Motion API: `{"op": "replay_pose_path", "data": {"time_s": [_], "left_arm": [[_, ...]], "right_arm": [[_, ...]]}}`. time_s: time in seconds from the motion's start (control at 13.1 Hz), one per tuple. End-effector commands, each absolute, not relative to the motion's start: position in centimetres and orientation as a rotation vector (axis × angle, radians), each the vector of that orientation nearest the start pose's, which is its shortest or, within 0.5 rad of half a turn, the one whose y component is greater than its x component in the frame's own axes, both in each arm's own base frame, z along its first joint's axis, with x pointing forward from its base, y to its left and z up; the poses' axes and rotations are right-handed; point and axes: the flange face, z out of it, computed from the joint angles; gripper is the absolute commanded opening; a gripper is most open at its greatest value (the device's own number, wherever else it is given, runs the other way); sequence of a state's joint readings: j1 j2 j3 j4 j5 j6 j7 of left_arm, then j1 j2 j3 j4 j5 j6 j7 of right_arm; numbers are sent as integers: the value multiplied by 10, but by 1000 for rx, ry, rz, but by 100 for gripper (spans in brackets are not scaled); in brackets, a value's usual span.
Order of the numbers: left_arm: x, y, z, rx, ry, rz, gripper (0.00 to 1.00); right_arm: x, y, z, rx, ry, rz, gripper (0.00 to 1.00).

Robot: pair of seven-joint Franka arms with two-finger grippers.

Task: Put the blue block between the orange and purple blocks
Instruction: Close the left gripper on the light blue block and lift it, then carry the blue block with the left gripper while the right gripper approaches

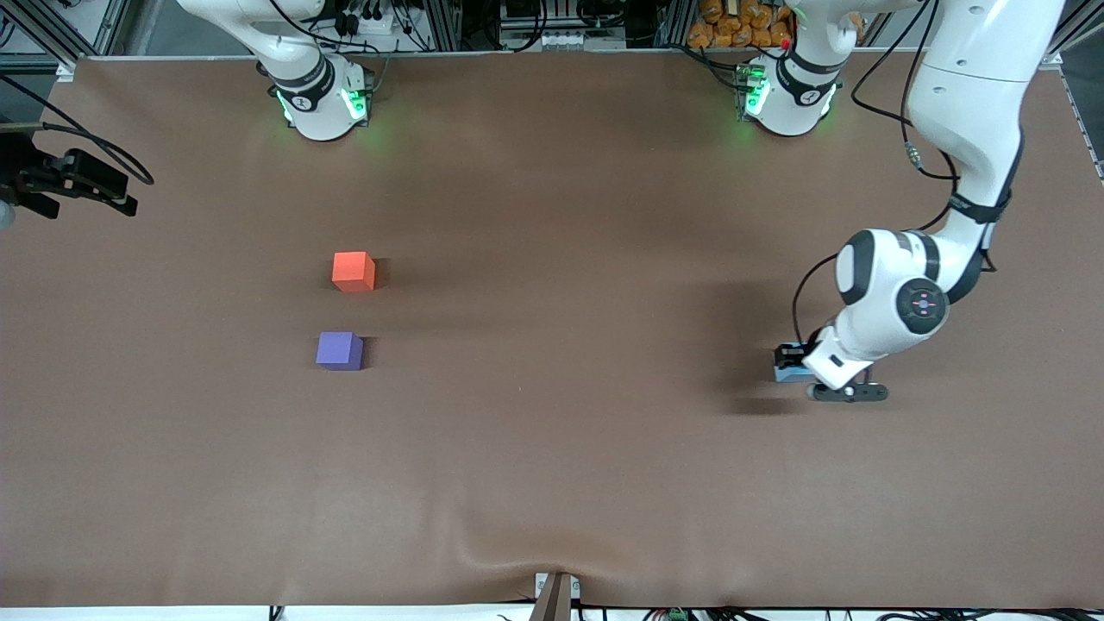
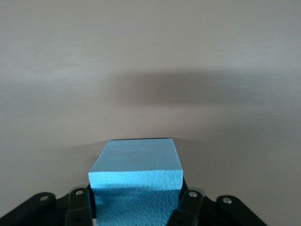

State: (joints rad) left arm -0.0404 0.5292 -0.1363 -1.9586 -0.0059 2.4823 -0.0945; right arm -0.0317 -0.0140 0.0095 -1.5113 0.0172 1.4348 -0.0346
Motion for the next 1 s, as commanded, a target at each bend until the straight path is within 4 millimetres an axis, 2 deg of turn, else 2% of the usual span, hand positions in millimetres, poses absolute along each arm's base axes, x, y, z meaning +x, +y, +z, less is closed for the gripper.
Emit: {"op": "replay_pose_path", "data": {"time_s": [0.0, 0.15, 0.31, 0.46, 0.54, 0.61, 0.77, 0.92], "left_arm": [[608, -182, 229, -3199, 288, -45, 0], [602, -255, 245, -3189, 474, -113, 0], [594, -333, 256, -3185, 635, -183, 0], [582, -395, 253, -3175, 767, -194, 0], [570, -432, 253, -3167, 819, -174, 0], [559, -465, 254, -3176, 793, -148, 0], [536, -513, 246, -3196, 696, -96, 0], [519, -543, 235, -3191, 728, -98, 0]], "right_arm": [[534, -19, 645, -3108, -17, 146, 100], [538, -17, 630, -3113, -31, 223, 100], [552, -15, 610, -3109, -33, 264, 100], [560, -13, 602, -3100, -39, 251, 100], [561, -1, 602, -3110, -75, 248, 100], [565, 6, 598, -3113, -92, 246, 100], [569, 9, 591, -3112, -97, 253, 100], [570, 5, 585, -3100, -73, 273, 100]]}}
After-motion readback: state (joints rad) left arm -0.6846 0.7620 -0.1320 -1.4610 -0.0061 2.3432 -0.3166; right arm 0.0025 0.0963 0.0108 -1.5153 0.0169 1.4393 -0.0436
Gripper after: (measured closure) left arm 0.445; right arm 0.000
